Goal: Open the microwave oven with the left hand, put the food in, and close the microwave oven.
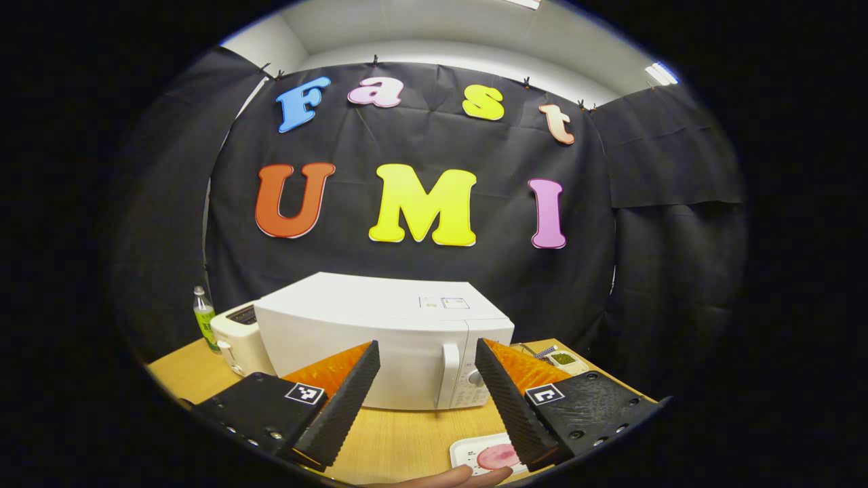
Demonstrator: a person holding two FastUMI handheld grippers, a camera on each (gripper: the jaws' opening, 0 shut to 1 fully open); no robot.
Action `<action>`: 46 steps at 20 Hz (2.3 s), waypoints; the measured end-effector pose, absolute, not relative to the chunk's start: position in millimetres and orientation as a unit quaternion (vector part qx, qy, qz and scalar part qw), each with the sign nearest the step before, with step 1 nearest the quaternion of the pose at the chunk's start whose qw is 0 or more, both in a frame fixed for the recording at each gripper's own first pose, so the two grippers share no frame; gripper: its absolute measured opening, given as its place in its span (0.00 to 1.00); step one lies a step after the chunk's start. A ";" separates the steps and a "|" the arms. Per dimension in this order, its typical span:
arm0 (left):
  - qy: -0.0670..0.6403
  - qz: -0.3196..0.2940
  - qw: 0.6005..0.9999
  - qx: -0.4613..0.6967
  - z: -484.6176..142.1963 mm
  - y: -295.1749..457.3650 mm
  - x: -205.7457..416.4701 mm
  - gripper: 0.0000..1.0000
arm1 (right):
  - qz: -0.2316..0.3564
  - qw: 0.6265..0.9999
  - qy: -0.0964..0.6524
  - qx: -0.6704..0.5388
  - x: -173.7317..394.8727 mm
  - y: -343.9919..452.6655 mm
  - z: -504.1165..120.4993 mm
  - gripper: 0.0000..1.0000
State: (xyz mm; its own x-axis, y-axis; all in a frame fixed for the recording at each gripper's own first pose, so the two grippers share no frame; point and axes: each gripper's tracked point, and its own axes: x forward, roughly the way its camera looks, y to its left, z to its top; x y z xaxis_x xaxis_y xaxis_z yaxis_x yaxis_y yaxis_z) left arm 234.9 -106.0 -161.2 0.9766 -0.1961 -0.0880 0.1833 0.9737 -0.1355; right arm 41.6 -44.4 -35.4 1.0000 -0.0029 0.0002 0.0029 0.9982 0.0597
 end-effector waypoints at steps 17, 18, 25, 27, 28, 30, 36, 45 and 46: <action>0.065 -0.102 0.992 -0.037 -258.6 -160.4 326.2 0.73 | -0.001 0.999 0.007 0.037 53.3 -83.7 -72.6 1.00; 0.061 -0.099 0.993 -0.034 -257.6 -159.5 327.7 0.66 | 0.003 0.999 0.005 0.038 54.8 -83.6 -72.5 0.91; 0.087 -0.082 0.992 -0.029 -269.2 -153.9 333.8 0.32 | 0.011 0.999 0.017 0.033 54.2 -87.5 -86.1 1.00; 0.100 -0.084 0.991 -0.040 -269.7 -153.5 327.9 0.34 | 0.011 0.999 0.018 0.033 53.8 -88.3 -86.0 0.91; 0.110 -0.084 0.990 -0.038 -271.7 -155.6 331.6 0.24 | 0.012 0.999 0.019 0.031 53.4 -88.7 -87.1 0.91; 0.111 -0.079 0.990 -0.033 -271.0 -153.2 329.4 0.11 | 0.007 0.999 0.022 0.026 52.2 -91.0 -88.1 0.91; 0.116 -0.069 0.990 -0.031 -272.2 -150.8 325.8 0.05 | 0.008 0.999 0.031 0.017 43.5 -90.0 -90.3 0.91; 0.112 -0.113 0.987 -0.020 -266.8 -124.6 247.7 0.05 | 0.013 0.999 0.037 0.031 27.7 -83.3 -94.0 0.92; 0.112 -0.115 0.987 -0.024 -267.7 -119.3 239.1 0.05 | 0.016 0.999 0.037 0.035 24.6 -79.8 -93.8 0.92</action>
State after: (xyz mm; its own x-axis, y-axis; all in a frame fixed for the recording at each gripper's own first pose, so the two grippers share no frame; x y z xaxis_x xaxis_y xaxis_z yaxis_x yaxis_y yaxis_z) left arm 239.1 -119.3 -267.7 0.9486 -0.2322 -0.2150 0.2215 0.9724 -0.0730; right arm 24.6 -79.8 -93.8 0.9968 0.0350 -0.0721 -0.0299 0.9971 0.0707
